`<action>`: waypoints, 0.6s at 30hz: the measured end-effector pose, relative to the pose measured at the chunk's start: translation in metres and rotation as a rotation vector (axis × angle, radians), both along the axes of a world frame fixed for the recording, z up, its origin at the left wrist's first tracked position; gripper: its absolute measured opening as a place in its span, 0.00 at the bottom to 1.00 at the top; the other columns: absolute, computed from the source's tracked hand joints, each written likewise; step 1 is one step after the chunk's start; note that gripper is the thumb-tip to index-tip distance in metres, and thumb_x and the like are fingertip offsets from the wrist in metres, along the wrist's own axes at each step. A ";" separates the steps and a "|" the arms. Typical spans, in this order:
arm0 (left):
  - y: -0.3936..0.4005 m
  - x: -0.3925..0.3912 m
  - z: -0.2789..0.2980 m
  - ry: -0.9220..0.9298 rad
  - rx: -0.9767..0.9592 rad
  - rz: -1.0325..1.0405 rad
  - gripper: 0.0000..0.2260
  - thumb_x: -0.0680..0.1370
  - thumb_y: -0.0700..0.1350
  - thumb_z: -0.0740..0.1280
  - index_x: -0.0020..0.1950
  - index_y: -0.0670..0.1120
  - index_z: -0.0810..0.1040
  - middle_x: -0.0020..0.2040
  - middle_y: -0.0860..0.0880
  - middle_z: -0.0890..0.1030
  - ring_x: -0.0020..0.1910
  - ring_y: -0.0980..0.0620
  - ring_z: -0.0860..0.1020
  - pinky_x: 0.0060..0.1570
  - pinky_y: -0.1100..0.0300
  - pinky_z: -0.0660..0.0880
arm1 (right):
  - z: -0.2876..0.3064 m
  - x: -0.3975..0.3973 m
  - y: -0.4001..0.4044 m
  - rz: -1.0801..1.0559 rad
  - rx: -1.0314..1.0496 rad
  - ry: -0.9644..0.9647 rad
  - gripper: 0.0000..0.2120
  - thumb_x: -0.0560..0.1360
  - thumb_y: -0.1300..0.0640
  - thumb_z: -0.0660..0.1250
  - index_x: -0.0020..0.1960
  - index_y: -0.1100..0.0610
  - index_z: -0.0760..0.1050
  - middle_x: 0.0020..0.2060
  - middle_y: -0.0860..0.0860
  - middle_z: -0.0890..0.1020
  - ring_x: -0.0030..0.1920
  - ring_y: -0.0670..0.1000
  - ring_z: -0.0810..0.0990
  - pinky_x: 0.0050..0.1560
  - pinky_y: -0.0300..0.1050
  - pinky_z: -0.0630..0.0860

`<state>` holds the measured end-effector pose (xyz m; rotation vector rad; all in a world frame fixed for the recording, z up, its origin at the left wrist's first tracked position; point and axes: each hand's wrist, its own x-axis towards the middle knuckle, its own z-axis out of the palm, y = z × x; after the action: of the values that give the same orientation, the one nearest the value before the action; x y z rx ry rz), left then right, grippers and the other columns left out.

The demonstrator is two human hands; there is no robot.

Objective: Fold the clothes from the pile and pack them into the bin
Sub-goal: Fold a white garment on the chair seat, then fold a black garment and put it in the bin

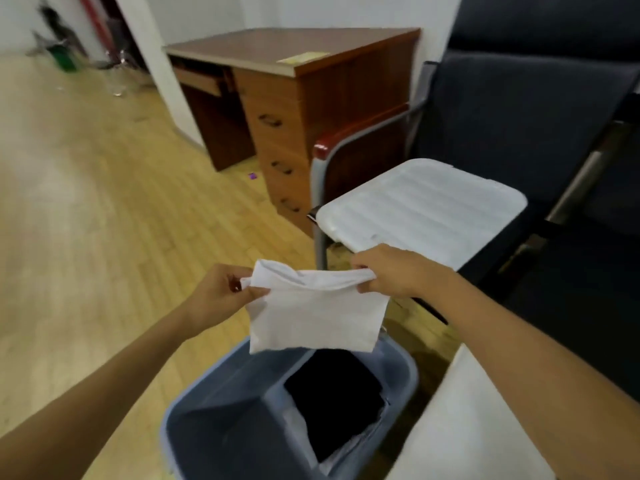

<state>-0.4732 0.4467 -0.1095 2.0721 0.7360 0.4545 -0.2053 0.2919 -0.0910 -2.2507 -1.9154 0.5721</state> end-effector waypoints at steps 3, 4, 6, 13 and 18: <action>0.010 -0.027 -0.030 0.084 -0.028 0.095 0.12 0.76 0.48 0.71 0.42 0.40 0.85 0.38 0.40 0.83 0.36 0.51 0.79 0.38 0.54 0.74 | -0.029 -0.025 0.029 -0.022 0.047 -0.003 0.10 0.78 0.53 0.68 0.42 0.49 0.68 0.38 0.44 0.72 0.35 0.42 0.69 0.33 0.39 0.65; 0.012 -0.033 -0.038 0.095 -0.031 0.124 0.10 0.77 0.46 0.71 0.41 0.41 0.85 0.38 0.42 0.84 0.37 0.50 0.79 0.38 0.54 0.75 | -0.036 -0.029 0.036 -0.026 0.048 0.008 0.08 0.77 0.54 0.69 0.44 0.51 0.70 0.38 0.44 0.73 0.35 0.43 0.69 0.33 0.38 0.65; 0.014 -0.042 -0.057 0.113 -0.032 0.155 0.13 0.74 0.49 0.70 0.40 0.40 0.84 0.37 0.41 0.82 0.36 0.51 0.77 0.38 0.52 0.75 | -0.048 -0.030 0.040 -0.042 0.061 0.043 0.08 0.76 0.55 0.70 0.44 0.52 0.71 0.39 0.44 0.74 0.36 0.44 0.71 0.33 0.37 0.64; -0.033 -0.060 -0.107 0.494 -0.170 -0.242 0.16 0.75 0.43 0.74 0.60 0.55 0.81 0.52 0.60 0.81 0.47 0.60 0.79 0.46 0.67 0.77 | -0.107 -0.016 -0.006 0.058 -0.629 -0.078 0.16 0.77 0.59 0.68 0.64 0.53 0.73 0.63 0.53 0.74 0.58 0.55 0.77 0.54 0.46 0.75; -0.028 -0.016 -0.093 0.439 -0.119 -0.178 0.13 0.77 0.40 0.71 0.50 0.60 0.81 0.40 0.69 0.80 0.39 0.67 0.78 0.42 0.68 0.74 | -0.089 0.009 -0.015 -0.067 -0.535 -0.032 0.14 0.80 0.56 0.64 0.65 0.56 0.74 0.62 0.55 0.78 0.56 0.53 0.78 0.59 0.47 0.76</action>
<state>-0.4897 0.4184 -0.2028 2.1224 0.7975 -0.1479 -0.1966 0.2767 -0.1796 -2.6234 -1.8573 1.1625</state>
